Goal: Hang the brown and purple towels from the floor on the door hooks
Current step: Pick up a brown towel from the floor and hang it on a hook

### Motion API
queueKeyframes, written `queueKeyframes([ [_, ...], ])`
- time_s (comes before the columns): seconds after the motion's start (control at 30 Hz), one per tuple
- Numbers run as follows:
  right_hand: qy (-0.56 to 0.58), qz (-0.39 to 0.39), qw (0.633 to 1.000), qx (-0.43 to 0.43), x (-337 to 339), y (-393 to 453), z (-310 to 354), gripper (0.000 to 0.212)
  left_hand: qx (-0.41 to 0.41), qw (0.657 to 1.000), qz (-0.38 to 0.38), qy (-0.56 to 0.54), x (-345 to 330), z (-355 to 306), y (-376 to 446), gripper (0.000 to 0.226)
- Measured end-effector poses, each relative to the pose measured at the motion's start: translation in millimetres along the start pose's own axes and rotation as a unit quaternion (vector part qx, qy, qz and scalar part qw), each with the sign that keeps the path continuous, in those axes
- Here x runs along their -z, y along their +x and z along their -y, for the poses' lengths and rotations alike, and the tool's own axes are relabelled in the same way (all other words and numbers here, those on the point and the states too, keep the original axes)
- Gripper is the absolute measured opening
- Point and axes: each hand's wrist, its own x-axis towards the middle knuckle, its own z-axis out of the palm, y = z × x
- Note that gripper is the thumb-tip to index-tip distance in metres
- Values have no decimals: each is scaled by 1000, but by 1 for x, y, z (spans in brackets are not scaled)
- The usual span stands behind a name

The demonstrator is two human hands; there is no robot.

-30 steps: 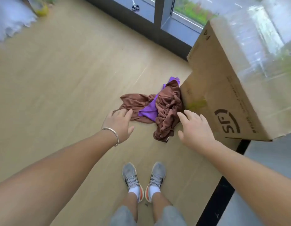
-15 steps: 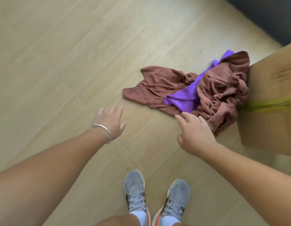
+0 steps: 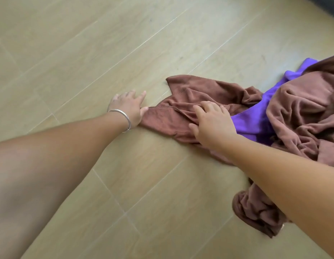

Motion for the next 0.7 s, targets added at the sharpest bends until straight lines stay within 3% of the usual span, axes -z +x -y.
queueKeyframes([
  [0.17, -25, -10, 1000, 11, -25, 33, 6, 65, -2, 999, -29, -37, -20, -5, 11, 70],
  [0.27, -24, -8, 1000, 15, -31, 35, 15, 69, -38, 979, -131, -149, -31, -3, -2, 45],
  [0.4, -14, -14, 999, 29, -31, 34, 28, 71, -59, 952, -149, -259, -35, 0, -15, 25],
  [0.6, 25, -29, 995, 95, -23, 53, 43, 77, -199, 910, -212, -295, -26, -2, -28, 22],
  [0.7, 37, -15, 989, 140, -16, 63, 50, 69, -251, 889, -237, -300, -18, -4, -37, 17],
])
